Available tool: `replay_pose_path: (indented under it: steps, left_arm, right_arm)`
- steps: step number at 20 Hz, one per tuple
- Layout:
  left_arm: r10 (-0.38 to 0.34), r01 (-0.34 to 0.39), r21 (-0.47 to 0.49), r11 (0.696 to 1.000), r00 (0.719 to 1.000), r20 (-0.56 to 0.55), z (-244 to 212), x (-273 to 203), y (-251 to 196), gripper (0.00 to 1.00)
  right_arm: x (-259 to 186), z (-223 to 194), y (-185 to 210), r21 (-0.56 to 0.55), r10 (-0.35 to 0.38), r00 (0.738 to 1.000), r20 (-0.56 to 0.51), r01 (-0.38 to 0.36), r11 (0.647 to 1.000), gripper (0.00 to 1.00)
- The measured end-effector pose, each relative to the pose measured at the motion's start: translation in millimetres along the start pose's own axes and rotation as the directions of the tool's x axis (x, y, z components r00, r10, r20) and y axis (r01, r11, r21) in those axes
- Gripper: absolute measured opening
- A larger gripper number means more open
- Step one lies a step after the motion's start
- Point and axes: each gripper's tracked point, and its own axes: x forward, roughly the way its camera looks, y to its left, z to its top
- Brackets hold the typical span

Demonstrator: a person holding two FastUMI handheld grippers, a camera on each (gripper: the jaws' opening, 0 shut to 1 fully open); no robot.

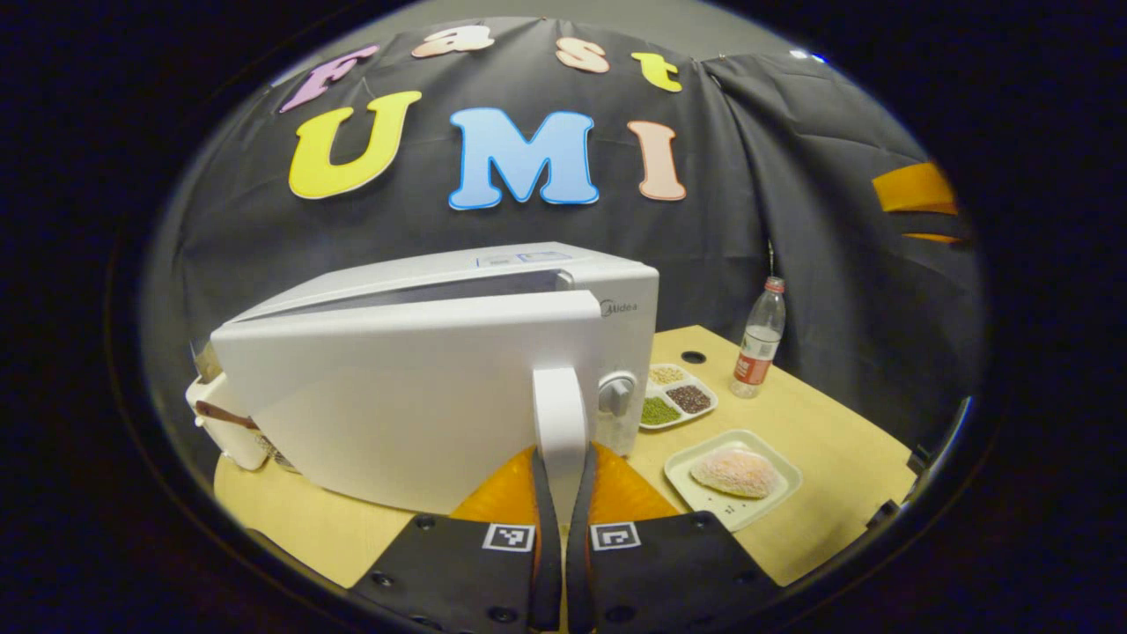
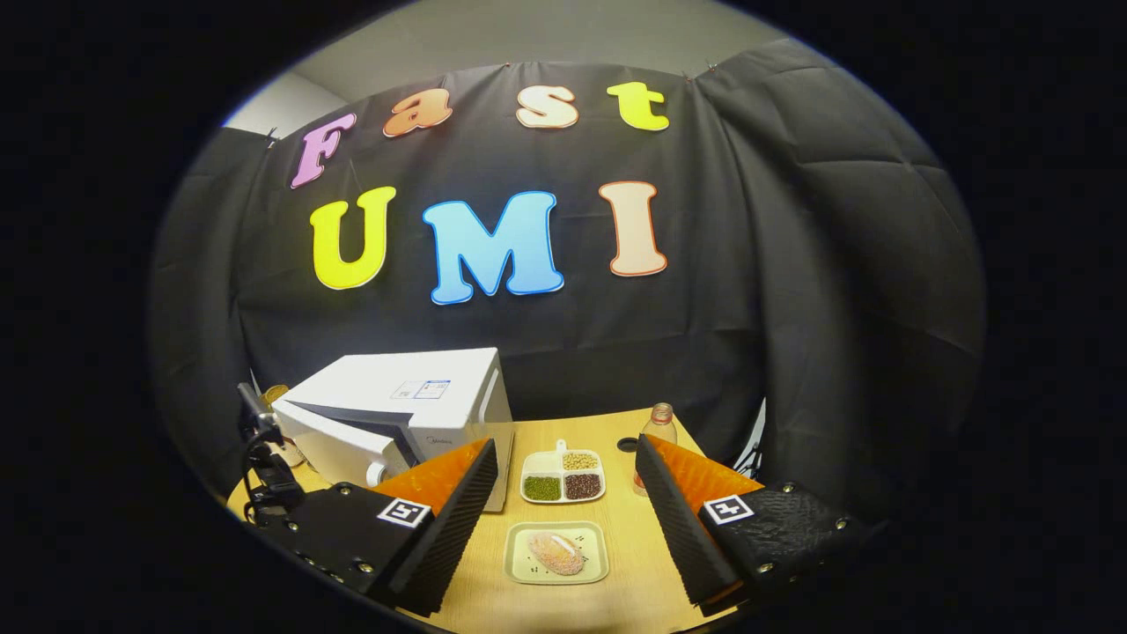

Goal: Open the microwave oven with the left hand, put the food in, and close the microwave oven.

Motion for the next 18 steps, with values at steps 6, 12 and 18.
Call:
replay_pose_path:
  steps: [6,12,18]
  left_arm:
    - [-0.096,0.098,0.043,0.994,0.995,-0.040,-21.2,-50.0,4.9,0.09]
    - [-0.188,0.196,0.093,0.976,0.978,-0.087,-44.9,-105.4,18.5,0.09]
    - [-0.261,0.279,0.143,0.950,0.956,-0.133,-66.4,-154.1,42.4,0.09]
  right_arm:
    - [-17.4,7.3,37.9,-0.030,0.052,0.998,0.027,-0.051,0.998,0.97]
    - [-41.9,4.5,70.5,-0.035,0.070,0.997,0.030,-0.069,0.997,0.97]
    - [-70.2,1.3,94.1,-0.048,0.069,0.997,0.038,-0.067,0.997,0.97]
